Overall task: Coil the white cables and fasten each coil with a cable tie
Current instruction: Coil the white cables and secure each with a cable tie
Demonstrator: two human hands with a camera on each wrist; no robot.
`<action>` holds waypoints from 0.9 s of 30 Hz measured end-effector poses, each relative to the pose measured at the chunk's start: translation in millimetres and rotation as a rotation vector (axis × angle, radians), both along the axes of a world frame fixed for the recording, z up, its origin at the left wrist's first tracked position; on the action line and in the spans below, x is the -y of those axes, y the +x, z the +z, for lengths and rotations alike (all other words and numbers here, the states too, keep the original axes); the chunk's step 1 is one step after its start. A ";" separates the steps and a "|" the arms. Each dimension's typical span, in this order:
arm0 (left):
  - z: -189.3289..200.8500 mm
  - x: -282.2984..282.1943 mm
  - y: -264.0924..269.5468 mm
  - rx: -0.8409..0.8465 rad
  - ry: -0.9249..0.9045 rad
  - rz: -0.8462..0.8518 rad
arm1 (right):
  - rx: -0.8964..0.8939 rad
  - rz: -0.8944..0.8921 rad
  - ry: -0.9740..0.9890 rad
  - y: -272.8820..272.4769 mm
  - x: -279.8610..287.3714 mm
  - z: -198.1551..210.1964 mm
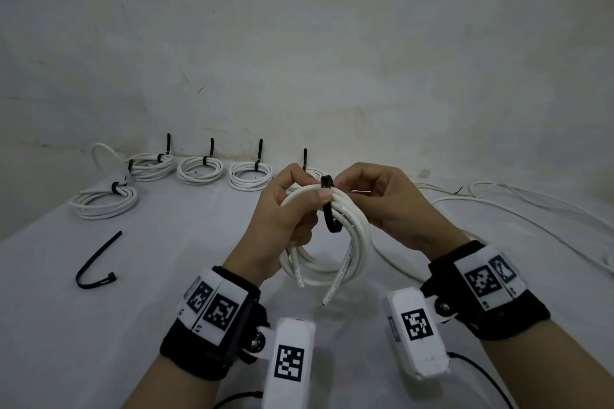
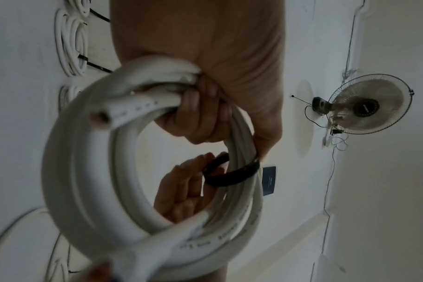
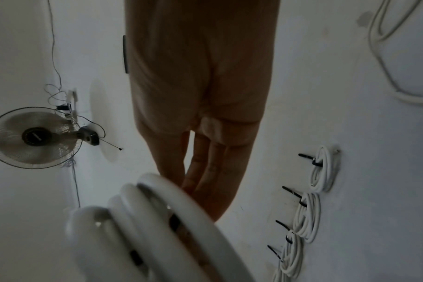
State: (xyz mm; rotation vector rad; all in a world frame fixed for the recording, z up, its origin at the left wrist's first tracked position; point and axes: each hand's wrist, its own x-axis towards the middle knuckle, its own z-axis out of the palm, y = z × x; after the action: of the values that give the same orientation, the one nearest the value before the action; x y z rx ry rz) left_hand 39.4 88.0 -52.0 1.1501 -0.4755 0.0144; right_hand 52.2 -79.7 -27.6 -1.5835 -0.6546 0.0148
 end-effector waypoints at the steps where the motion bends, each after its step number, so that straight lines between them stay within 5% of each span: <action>1: 0.0 0.1 -0.3 -0.001 0.000 0.002 | 0.032 -0.019 0.018 -0.8 -1.3 0.1; 13: 0.0 0.9 -0.8 -0.067 0.059 0.056 | 0.225 -0.108 0.040 1.2 -7.2 1.6; 18: 4.2 -2.1 -2.9 -0.045 0.085 0.099 | 0.269 -0.132 -0.086 -2.9 -9.2 10.9; 27: 6.7 -3.4 -6.7 -0.019 0.197 0.134 | 0.666 -0.336 -0.367 -13.8 -17.6 26.7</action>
State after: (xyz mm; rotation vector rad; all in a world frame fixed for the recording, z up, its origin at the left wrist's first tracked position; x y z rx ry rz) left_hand 32.7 91.4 -45.3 1.3732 -0.3889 0.0739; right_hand 38.4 -62.1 -0.9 -2.0531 -0.9206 -0.7025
